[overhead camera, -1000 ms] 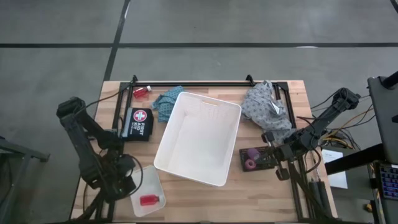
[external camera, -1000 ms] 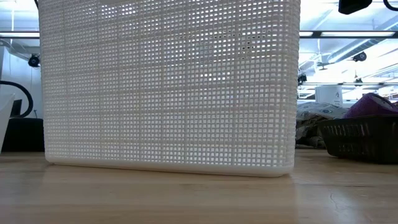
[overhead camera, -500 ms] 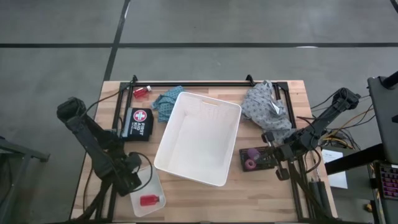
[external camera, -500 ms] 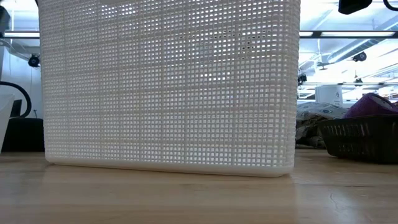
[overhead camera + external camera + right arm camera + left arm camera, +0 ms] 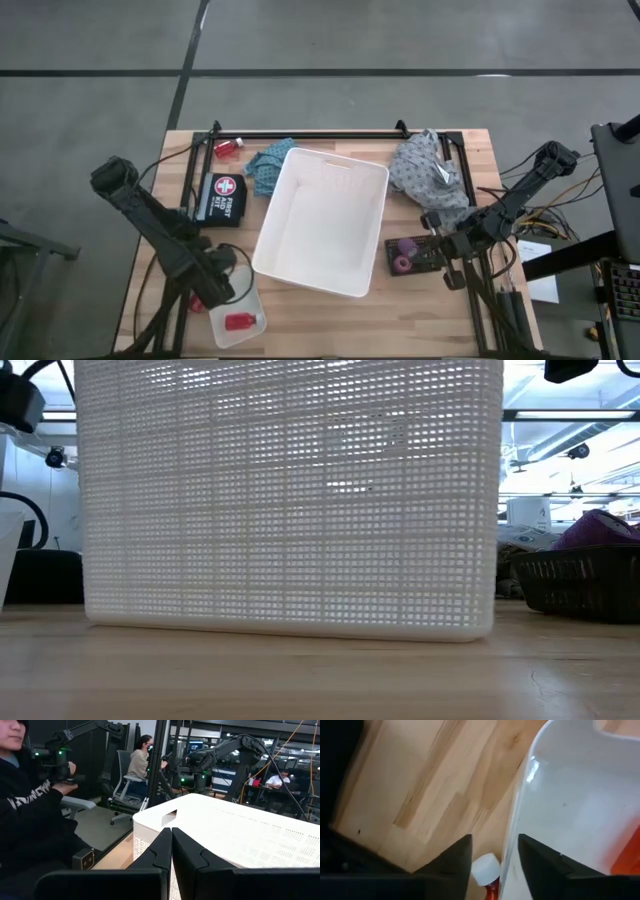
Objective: Pick & place medical supplies in basket/bin
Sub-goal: Adjust the white bin, then put the bottom orange bottle into the white bin
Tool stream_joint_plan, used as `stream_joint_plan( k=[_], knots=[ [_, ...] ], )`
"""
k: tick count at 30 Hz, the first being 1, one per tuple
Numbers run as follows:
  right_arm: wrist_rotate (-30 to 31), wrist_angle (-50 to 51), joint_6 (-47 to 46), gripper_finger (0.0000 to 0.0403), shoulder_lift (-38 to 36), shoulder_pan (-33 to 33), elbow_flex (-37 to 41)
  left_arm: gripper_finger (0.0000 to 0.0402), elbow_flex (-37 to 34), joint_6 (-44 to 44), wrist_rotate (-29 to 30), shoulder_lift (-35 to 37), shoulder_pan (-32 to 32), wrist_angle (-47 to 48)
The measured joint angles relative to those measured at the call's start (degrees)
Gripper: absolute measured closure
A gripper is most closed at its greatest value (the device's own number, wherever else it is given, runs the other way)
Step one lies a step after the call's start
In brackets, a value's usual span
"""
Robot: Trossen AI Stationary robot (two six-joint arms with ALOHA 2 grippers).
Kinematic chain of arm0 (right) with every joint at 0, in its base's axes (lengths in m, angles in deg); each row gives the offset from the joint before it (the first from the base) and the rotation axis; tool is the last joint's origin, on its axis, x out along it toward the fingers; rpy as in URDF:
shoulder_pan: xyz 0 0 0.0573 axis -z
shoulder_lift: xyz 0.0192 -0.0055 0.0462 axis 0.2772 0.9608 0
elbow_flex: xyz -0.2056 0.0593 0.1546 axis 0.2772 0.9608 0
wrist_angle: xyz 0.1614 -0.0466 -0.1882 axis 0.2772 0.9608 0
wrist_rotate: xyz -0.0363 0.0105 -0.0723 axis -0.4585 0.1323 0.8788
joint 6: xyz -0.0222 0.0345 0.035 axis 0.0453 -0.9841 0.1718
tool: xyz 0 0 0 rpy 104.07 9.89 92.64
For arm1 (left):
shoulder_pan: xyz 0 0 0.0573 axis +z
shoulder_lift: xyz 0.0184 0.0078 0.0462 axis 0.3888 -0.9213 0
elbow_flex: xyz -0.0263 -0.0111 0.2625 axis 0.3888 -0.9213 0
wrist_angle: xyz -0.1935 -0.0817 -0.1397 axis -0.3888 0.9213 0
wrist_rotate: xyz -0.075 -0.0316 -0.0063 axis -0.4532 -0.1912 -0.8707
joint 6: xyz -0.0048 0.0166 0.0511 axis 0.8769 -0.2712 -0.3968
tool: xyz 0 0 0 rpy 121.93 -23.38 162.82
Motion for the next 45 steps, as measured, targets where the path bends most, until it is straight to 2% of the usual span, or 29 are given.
stream_joint_plan(
  k=[10, 17, 27, 34, 38, 45],
  knots=[
    [-0.01, -0.02, 0.00, 0.0394, 0.00, 0.00, 0.00, 0.0351, 0.07, -9.88, 1.28, 0.00, 3.22, -3.00],
    [-0.02, -0.02, -0.01, 0.0394, 0.00, 0.00, 0.00, 0.0395, 0.07, -15.94, 2.01, 0.00, 7.93, -3.25],
    [0.00, -0.02, -0.01, 0.0394, 0.00, -0.01, 0.00, 0.0386, 0.07, -25.18, 2.57, 0.00, 12.35, -6.87],
    [0.00, -0.02, -0.01, 0.0394, 0.00, 0.00, 0.00, 0.0379, 0.32, -25.96, 2.64, 0.00, 12.64, -6.75],
    [-0.01, -0.01, 0.00, 0.0394, 0.00, 0.00, 0.00, 0.0351, 0.55, -23.56, 3.85, 0.04, 12.64, -5.37],
    [-0.01, -0.02, -0.01, 0.0394, 0.00, 0.00, 0.00, 0.0276, 0.74, -22.90, 3.63, 0.17, 12.64, -4.96]
  ],
)
